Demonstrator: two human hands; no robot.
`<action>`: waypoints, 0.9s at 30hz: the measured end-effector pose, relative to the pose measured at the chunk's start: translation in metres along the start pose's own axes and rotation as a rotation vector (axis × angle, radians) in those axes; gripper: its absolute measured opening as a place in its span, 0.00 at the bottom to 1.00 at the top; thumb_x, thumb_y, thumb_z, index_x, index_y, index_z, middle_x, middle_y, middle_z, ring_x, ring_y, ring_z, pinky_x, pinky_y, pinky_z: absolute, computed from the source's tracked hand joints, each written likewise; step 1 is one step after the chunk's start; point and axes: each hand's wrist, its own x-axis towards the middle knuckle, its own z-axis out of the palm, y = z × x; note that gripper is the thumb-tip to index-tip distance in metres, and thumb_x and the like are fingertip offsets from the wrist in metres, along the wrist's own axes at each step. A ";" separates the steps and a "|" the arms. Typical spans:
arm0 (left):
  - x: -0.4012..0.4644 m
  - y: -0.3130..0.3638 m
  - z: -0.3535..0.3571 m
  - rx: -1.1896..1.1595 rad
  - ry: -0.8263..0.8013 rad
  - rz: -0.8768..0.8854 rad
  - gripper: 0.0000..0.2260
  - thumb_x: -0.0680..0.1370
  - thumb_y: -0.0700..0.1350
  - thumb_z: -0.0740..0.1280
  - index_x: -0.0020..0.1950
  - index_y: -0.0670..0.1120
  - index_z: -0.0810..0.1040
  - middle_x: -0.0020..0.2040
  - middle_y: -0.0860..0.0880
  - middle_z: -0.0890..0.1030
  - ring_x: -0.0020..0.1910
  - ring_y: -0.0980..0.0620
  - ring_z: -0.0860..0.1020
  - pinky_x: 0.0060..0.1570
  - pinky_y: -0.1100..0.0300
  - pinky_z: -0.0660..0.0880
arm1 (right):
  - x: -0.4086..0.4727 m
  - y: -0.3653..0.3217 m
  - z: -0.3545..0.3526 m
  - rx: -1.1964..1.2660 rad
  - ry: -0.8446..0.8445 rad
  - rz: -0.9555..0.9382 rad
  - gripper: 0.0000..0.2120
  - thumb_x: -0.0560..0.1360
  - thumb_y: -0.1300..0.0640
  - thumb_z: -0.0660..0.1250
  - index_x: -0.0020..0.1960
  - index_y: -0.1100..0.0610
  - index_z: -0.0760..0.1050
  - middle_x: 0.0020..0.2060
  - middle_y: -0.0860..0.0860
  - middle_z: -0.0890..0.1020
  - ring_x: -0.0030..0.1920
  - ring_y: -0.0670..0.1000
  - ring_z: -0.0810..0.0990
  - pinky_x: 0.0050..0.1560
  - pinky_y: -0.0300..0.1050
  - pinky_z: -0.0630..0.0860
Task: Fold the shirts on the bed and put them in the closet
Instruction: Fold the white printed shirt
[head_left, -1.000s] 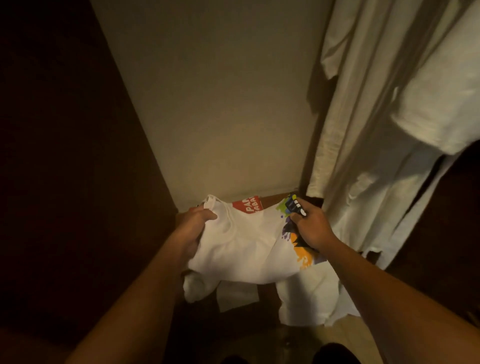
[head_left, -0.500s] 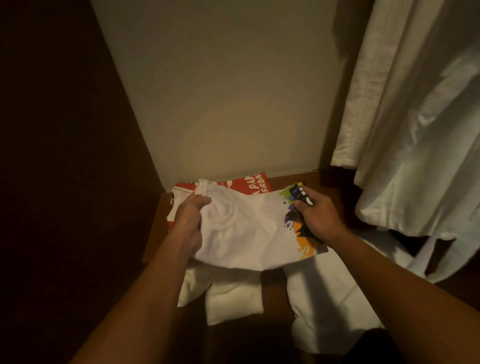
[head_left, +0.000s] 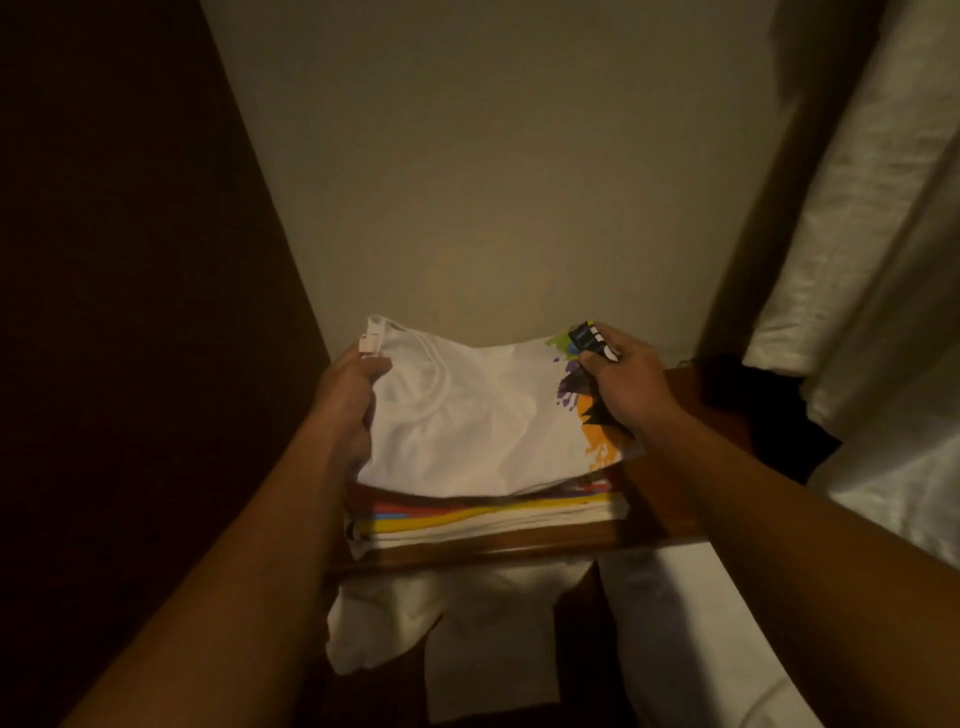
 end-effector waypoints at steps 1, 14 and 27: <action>0.010 0.002 -0.003 -0.001 0.021 0.019 0.16 0.80 0.39 0.65 0.65 0.52 0.81 0.55 0.41 0.85 0.55 0.41 0.83 0.54 0.44 0.81 | 0.011 0.000 0.008 0.008 -0.002 -0.008 0.20 0.76 0.57 0.69 0.68 0.53 0.79 0.57 0.53 0.85 0.53 0.57 0.85 0.59 0.59 0.81; 0.065 -0.077 -0.043 0.553 0.061 -0.039 0.27 0.72 0.35 0.75 0.70 0.46 0.75 0.61 0.44 0.78 0.55 0.45 0.77 0.46 0.58 0.73 | 0.012 0.069 0.031 -0.261 -0.054 0.272 0.07 0.82 0.57 0.64 0.55 0.60 0.76 0.52 0.59 0.82 0.48 0.58 0.82 0.49 0.53 0.81; 0.049 -0.090 -0.069 0.795 0.199 -0.058 0.27 0.72 0.37 0.76 0.70 0.42 0.74 0.69 0.39 0.74 0.63 0.36 0.76 0.61 0.50 0.75 | 0.003 0.080 0.016 -0.686 -0.092 0.221 0.12 0.81 0.54 0.64 0.61 0.59 0.72 0.58 0.60 0.79 0.58 0.63 0.78 0.48 0.48 0.71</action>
